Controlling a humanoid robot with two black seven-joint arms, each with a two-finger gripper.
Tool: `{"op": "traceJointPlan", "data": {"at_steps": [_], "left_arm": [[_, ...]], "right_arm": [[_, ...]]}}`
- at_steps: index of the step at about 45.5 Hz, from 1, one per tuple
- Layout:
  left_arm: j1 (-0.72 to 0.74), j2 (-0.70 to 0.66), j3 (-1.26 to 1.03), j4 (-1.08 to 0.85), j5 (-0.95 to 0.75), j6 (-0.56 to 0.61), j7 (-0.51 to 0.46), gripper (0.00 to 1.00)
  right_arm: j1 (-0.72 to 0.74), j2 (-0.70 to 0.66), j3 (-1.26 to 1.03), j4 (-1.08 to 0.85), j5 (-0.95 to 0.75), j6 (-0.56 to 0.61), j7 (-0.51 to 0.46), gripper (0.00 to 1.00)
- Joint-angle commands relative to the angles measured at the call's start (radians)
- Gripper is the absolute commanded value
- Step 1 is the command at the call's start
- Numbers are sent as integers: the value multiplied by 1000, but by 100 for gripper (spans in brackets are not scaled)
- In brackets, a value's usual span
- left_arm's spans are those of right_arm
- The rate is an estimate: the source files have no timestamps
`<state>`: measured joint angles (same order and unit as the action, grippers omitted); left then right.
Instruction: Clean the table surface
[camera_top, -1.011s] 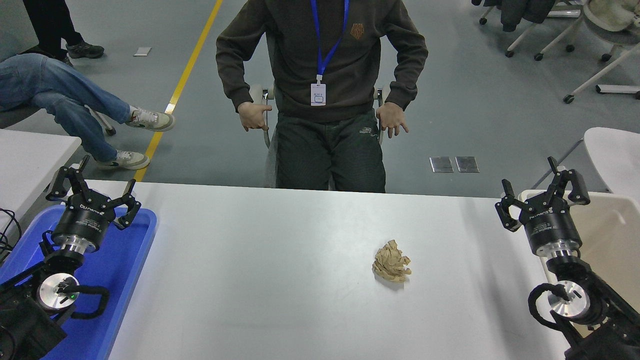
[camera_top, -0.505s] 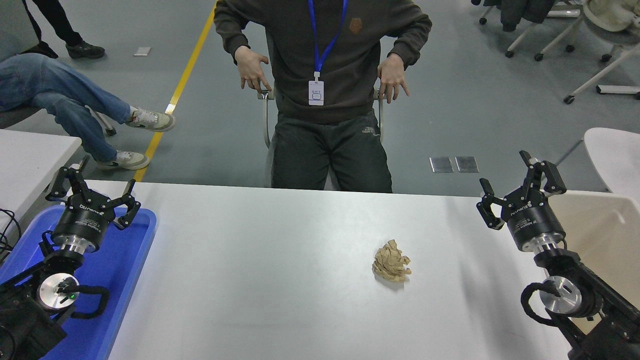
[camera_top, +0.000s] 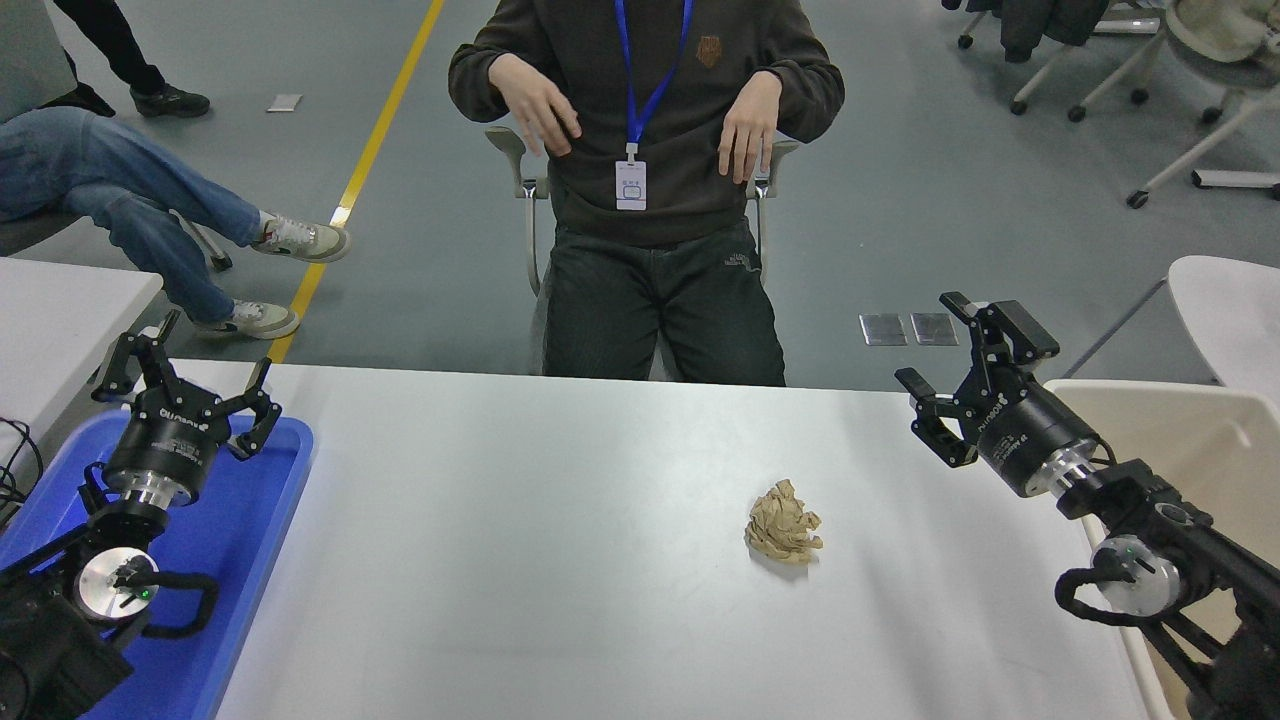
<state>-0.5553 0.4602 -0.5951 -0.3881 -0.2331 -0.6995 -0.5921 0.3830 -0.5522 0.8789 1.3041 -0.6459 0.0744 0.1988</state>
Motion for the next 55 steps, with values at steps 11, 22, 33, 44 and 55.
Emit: {"op": "traceJointPlan", "data": {"at_steps": [11,22,33,44,55], "left_arm": [[0,0,0,0,0,0,0,100],[0,0,0,0,0,0,0,100],[0,0,0,0,0,0,0,100],[0,0,0,0,0,0,0,100],[0,0,0,0,0,-2,0,100]], "right_arm": [[226,-149,-291,99,-121,-7,-44,98],[376,-175,-439,112,-124,8,-44,99],[536,-181,-529,208,-170,59,-286,99],[612,-55,-544,202,-143,68,-672,99],[679,43,-586,138,-136,99,-815,99]]}}
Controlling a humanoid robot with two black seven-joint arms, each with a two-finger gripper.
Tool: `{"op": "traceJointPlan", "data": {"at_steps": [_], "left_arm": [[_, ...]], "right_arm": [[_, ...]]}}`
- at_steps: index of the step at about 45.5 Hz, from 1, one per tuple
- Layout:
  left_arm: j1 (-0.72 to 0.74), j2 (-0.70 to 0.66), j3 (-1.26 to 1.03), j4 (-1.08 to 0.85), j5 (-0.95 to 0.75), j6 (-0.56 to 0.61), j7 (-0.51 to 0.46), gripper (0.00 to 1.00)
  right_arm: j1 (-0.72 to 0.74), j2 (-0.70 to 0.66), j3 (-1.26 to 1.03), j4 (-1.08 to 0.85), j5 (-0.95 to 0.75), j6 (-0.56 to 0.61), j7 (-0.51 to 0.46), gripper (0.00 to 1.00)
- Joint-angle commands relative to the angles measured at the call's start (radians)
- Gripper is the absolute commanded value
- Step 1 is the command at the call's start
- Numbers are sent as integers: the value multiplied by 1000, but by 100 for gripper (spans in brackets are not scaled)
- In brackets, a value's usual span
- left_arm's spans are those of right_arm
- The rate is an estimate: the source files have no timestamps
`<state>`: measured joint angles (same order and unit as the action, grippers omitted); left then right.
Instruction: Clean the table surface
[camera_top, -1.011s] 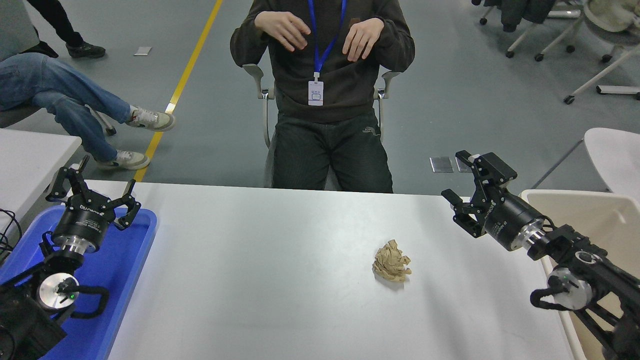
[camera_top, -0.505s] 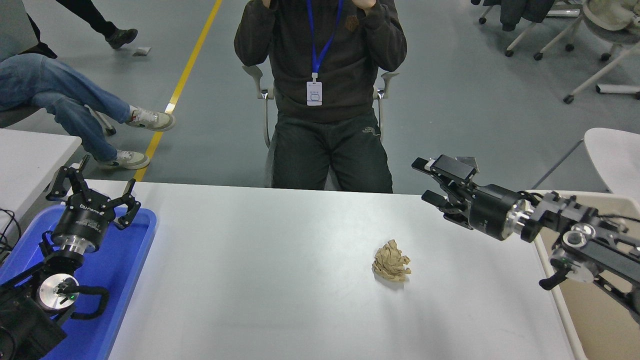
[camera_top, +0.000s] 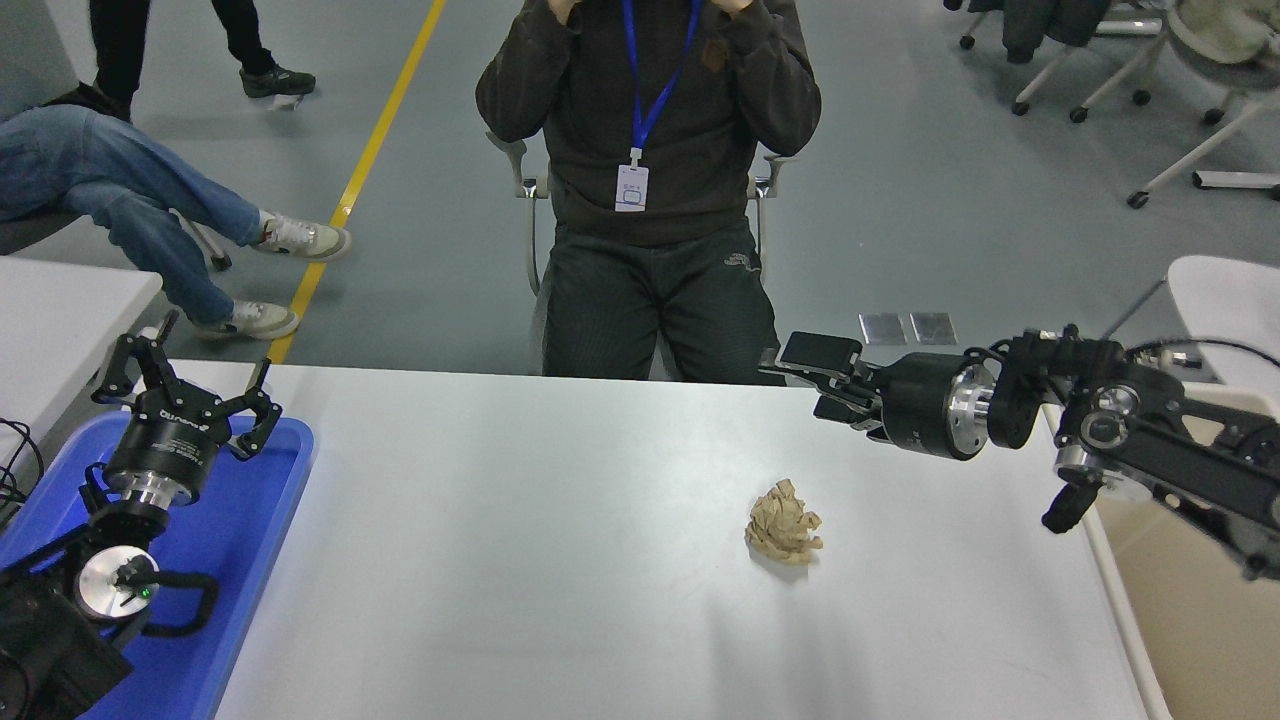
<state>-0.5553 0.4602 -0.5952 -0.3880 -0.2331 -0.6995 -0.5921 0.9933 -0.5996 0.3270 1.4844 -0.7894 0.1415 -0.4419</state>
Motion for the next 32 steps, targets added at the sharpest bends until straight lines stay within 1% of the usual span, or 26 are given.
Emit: {"op": "traceJointPlan", "data": {"at_steps": [1,5,8,11,14,16,19,27,32], "left_arm": [[0,0,0,0,0,-2,0,100],[0,0,0,0,0,0,0,100],[0,0,0,0,0,0,0,100],[0,0,0,0,0,-2,0,100],[0,0,0,0,0,-2,0,100],[0,0,0,0,0,0,0,100],[0,0,0,0,0,-1,0,100],[0,0,0,0,0,-2,0,100],[0,0,0,0,0,-2,0,100]], "right_arm": [[71,101,-34,-49,9,38,-176,99],[77,138,-36,-65,9,56,-184,99],[77,161,-39,-72,15,53,-216,99],[80,201,-37,-102,73,46,-314,99],[85,248,-34,-144,180,47,-423,99],[85,271,-25,-153,222,47,-431,99],[85,313,-17,-177,237,47,-431,99],[84,443,-36,-363,234,44,-431,98],[74,486,-36,-404,233,36,-431,98]]}}
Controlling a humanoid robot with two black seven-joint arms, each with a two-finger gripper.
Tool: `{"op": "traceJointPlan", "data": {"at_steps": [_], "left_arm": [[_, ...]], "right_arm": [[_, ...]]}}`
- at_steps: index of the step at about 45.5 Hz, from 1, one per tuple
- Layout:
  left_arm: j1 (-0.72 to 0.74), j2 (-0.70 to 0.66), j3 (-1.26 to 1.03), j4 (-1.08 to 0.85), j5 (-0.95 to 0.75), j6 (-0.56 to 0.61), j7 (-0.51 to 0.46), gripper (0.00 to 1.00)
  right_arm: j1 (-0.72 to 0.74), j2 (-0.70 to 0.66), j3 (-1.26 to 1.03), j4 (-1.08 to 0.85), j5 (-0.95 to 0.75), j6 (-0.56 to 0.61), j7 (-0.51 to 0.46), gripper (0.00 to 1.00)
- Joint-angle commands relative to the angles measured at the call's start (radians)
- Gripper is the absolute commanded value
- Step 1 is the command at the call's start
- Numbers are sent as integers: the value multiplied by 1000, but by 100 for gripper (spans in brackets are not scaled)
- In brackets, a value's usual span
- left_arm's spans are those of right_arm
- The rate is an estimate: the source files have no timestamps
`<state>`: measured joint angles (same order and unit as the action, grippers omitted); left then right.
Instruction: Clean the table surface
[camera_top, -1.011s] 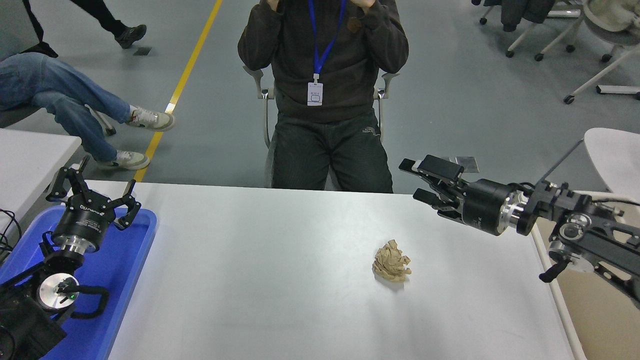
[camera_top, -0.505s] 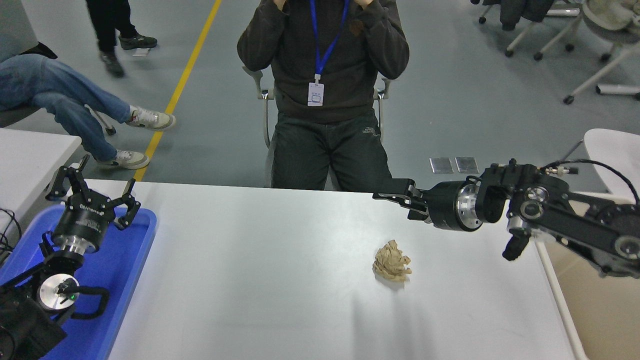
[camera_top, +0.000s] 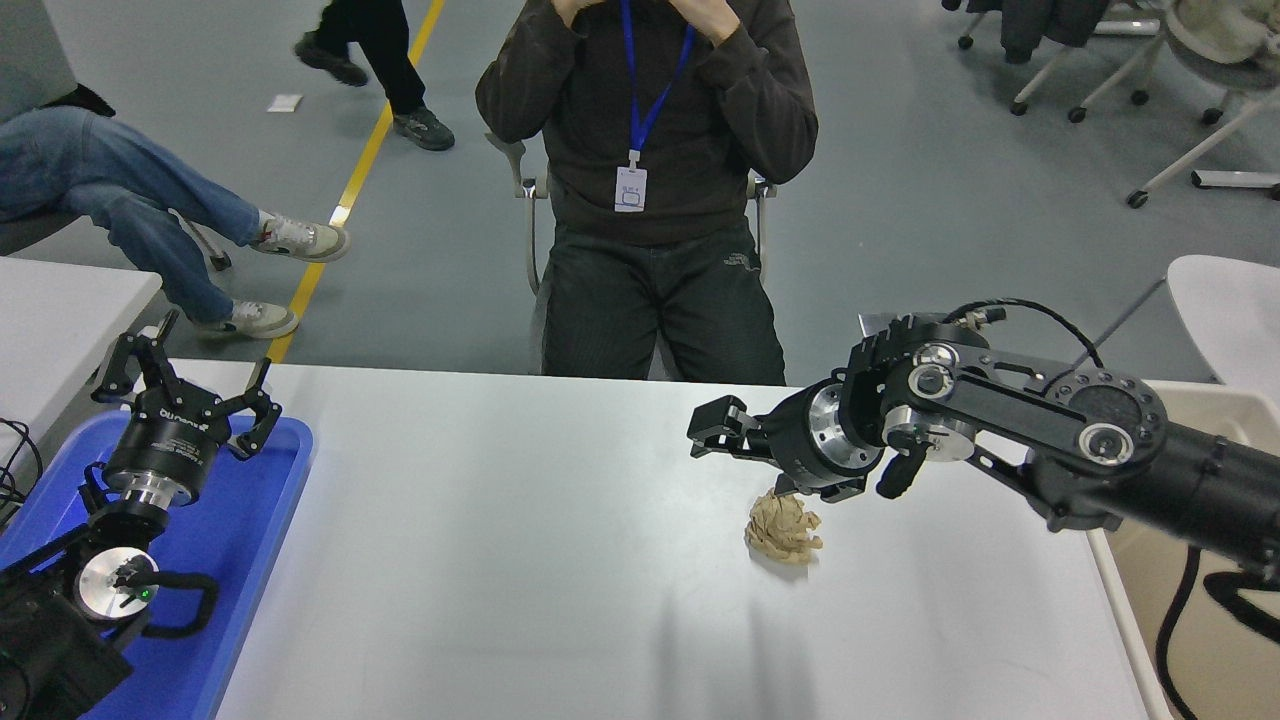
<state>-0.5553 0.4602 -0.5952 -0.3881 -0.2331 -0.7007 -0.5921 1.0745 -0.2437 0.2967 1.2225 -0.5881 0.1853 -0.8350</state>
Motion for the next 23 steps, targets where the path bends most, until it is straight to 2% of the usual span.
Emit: {"op": "traceJointPlan", "data": {"at_steps": [1,15,23], "left_arm": [[0,0,0,0,0,0,0,100],[0,0,0,0,1,0,0,100],[0,0,0,0,1,0,0,100]], "right_arm": [[-10,133,-5,-146,30,-6,-38,98],[-45,141,-8,-239,1,2,-38,99],[-74,141,-8,-258,-174,6,-30,99]]}}
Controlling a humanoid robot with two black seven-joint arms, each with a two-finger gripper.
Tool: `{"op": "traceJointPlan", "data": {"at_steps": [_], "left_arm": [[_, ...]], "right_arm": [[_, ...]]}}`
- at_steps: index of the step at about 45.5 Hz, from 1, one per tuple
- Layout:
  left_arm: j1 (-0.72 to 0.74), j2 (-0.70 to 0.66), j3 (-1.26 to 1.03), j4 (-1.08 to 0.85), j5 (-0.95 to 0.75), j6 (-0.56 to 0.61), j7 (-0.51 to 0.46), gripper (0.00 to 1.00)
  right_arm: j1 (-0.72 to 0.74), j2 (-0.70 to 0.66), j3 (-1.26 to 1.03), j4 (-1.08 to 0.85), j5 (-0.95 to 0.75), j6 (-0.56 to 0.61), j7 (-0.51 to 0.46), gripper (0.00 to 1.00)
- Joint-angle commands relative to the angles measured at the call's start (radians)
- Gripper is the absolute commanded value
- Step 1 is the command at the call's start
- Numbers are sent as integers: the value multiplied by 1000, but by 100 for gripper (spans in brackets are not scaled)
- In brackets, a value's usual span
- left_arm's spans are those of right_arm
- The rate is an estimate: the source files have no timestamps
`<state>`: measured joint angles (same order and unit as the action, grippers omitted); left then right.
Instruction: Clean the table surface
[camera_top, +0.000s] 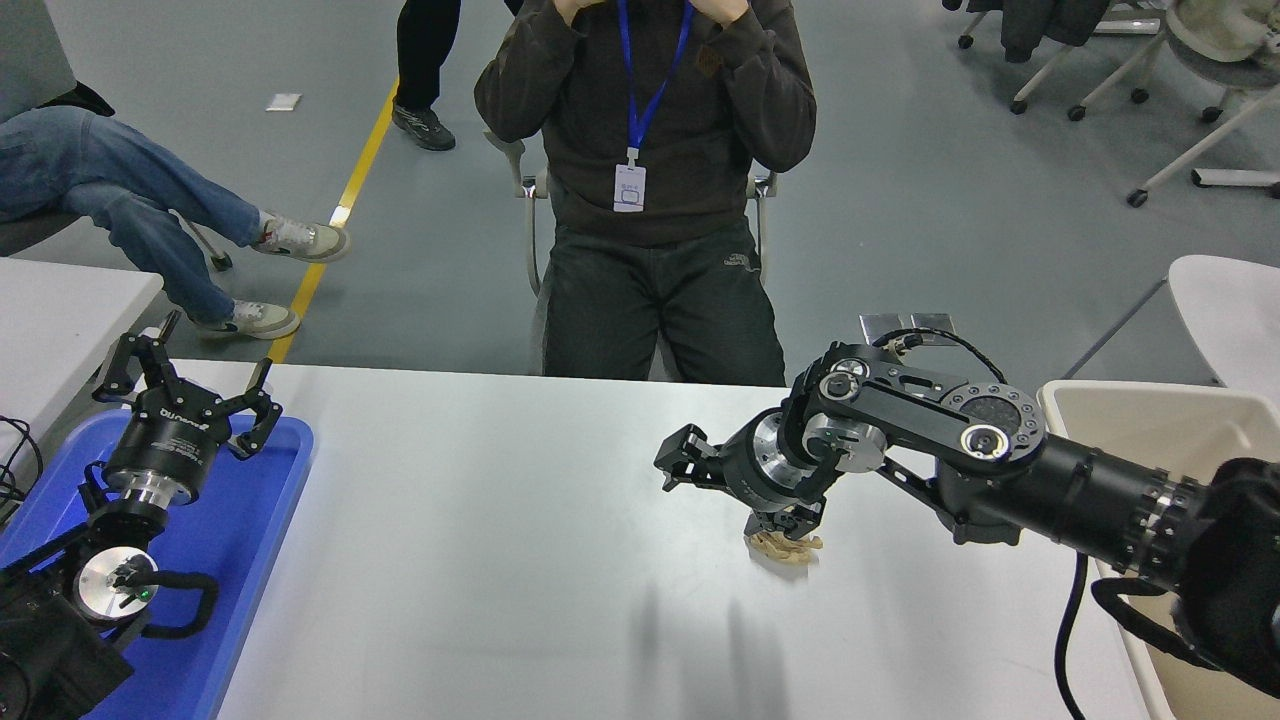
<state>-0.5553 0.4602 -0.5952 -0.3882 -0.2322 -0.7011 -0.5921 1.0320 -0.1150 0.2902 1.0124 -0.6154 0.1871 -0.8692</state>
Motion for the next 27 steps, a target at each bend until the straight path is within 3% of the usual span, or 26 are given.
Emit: {"op": "traceJointPlan", "data": {"at_steps": [1,13,22,27], "left_arm": [[0,0,0,0,-1,0,0,100],[0,0,0,0,-1,0,0,100],[0,0,0,-1,1,0,0,100],[0,0,0,-1,-1,0,0,100]], "right_arm": [[-32,12,-2,-47,-159,5,7,99],[-20,14,-75,-46,-224,32,101,99],[-32,18,-88,-61,-316,32,237,99],[-20,18,-143,-81,-319,32,253,99]]}}
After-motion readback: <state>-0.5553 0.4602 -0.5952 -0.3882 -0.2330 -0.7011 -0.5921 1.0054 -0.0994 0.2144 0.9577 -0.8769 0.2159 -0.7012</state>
